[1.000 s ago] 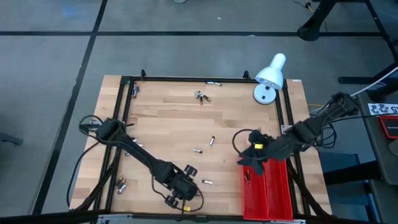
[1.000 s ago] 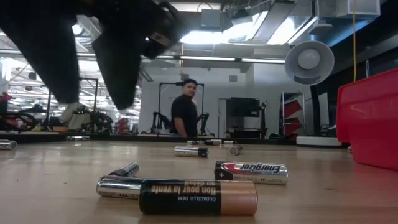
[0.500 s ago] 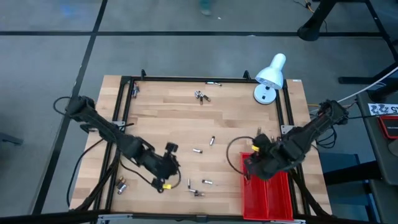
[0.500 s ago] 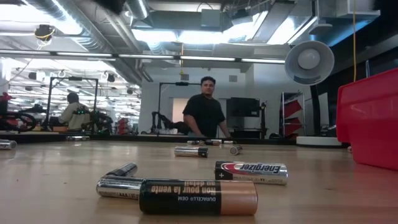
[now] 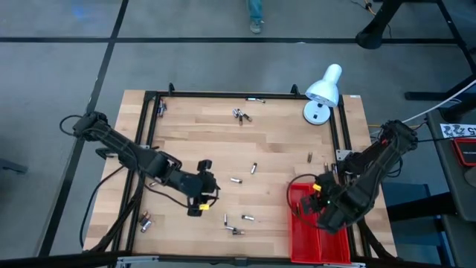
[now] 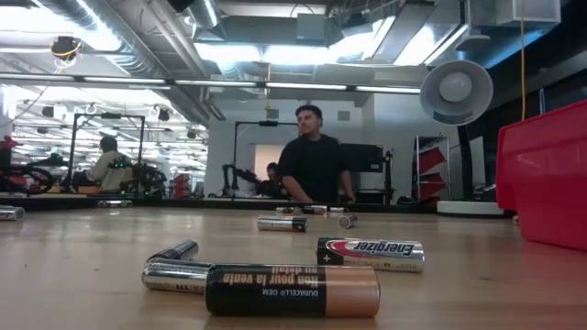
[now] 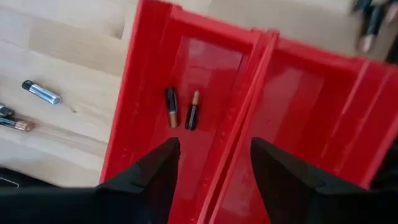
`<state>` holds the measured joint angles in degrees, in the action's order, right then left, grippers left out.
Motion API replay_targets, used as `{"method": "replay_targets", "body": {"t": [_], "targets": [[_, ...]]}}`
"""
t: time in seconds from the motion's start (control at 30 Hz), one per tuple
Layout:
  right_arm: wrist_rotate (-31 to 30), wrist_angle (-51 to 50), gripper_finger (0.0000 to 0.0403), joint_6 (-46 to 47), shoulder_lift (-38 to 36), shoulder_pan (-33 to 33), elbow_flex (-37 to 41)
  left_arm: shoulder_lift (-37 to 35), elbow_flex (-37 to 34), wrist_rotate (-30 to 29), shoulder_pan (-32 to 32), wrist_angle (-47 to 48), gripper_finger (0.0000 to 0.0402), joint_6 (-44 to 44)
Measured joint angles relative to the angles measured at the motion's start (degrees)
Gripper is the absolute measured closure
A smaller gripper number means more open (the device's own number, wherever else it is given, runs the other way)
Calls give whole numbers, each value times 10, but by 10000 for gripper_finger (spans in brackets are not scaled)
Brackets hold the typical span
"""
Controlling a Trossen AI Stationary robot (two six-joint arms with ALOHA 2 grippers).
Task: Sort batteries
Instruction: Adjust the red bins
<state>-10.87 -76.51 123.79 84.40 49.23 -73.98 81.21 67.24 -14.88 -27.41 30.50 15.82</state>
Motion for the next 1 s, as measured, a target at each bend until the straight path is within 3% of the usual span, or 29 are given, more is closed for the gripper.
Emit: {"method": "replay_targets", "body": {"t": [0.3, 0.8, 1.0], "targets": [[34, 77, 204, 34, 6, 12, 61, 0, 0, 8, 10, 3, 265, -30], [65, 103, 204, 33, 74, 11, 66, 0, 0, 9, 13, 4, 265, -28], [66, 182, 238, 33, 86, 11, 106, 0, 0, 9, 13, 3, 265, -28]]}}
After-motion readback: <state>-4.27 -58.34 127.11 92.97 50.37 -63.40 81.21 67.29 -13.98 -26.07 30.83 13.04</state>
